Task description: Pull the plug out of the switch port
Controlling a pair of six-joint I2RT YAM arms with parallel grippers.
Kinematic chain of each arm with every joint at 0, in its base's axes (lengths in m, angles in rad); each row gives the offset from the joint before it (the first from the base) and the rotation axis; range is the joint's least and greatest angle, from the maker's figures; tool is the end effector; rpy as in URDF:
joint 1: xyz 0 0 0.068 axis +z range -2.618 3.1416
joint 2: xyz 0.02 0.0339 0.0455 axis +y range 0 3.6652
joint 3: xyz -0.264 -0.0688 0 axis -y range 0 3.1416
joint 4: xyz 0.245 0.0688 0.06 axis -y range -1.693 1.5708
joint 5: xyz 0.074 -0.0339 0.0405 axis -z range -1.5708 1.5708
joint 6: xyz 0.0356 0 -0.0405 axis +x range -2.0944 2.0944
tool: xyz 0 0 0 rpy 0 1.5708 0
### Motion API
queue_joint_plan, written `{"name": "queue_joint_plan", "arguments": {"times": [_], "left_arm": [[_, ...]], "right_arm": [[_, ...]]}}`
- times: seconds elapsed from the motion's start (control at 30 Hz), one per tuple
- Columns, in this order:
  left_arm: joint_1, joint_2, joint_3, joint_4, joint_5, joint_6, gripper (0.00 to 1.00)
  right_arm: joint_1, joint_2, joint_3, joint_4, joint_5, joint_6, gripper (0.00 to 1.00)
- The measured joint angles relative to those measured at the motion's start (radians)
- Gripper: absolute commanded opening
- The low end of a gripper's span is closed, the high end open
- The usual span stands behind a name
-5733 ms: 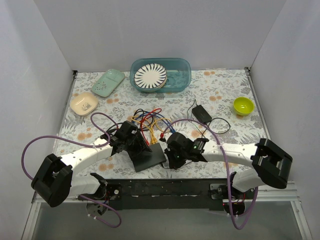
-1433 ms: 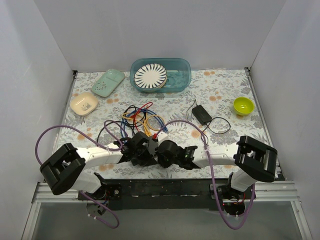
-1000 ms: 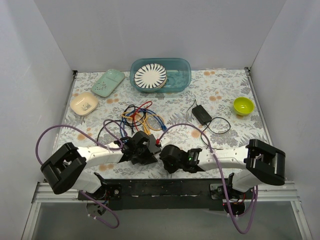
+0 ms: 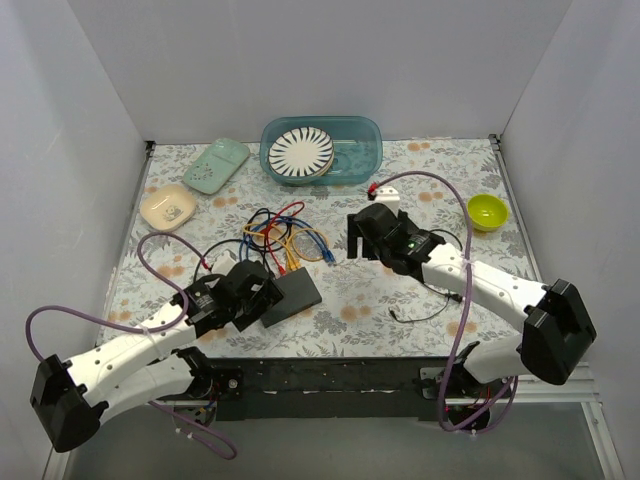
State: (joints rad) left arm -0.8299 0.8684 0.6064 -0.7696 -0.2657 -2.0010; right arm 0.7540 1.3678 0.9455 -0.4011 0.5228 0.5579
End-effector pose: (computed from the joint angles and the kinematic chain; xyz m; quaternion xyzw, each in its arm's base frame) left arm 0.1130 -0.1097 0.2165 -0.5574 0.7767 -0.2411 0.1670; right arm 0.2207 0.1829 0.2495 0.0058 0.9043 0.0244 0.4262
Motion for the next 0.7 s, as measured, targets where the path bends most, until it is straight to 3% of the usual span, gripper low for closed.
{"name": "queue_joint_plan", "arguments": {"times": [0.07, 0.17, 0.2, 0.27, 0.43, 0.7], "left_arm": [[0.005, 0.014, 0.027, -0.023, -0.016, 0.000, 0.83], [0.036, 0.053, 0.074, -0.045, -0.031, 0.001, 0.77], [0.060, 0.068, 0.086, -0.046, -0.029, 0.001, 0.70], [0.143, 0.105, 0.099, -0.041, -0.007, 0.001, 0.63], [0.364, 0.228, 0.103, -0.008, 0.045, 0.048, 0.51], [0.430, 0.415, 0.147, 0.047, 0.065, 0.102, 0.38]], "right_arm": [[0.076, 0.002, 0.071, 0.015, -0.007, -0.013, 0.80], [0.167, 0.006, 0.097, 0.053, -0.065, -0.026, 0.39], [0.190, 0.012, 0.090, 0.064, -0.093, -0.028, 0.15], [0.225, 0.033, 0.065, 0.084, -0.149, -0.030, 0.01], [0.251, 0.076, -0.026, 0.093, -0.272, -0.019, 0.01], [0.283, 0.163, -0.060, 0.185, -0.472, -0.022, 0.01]]}}
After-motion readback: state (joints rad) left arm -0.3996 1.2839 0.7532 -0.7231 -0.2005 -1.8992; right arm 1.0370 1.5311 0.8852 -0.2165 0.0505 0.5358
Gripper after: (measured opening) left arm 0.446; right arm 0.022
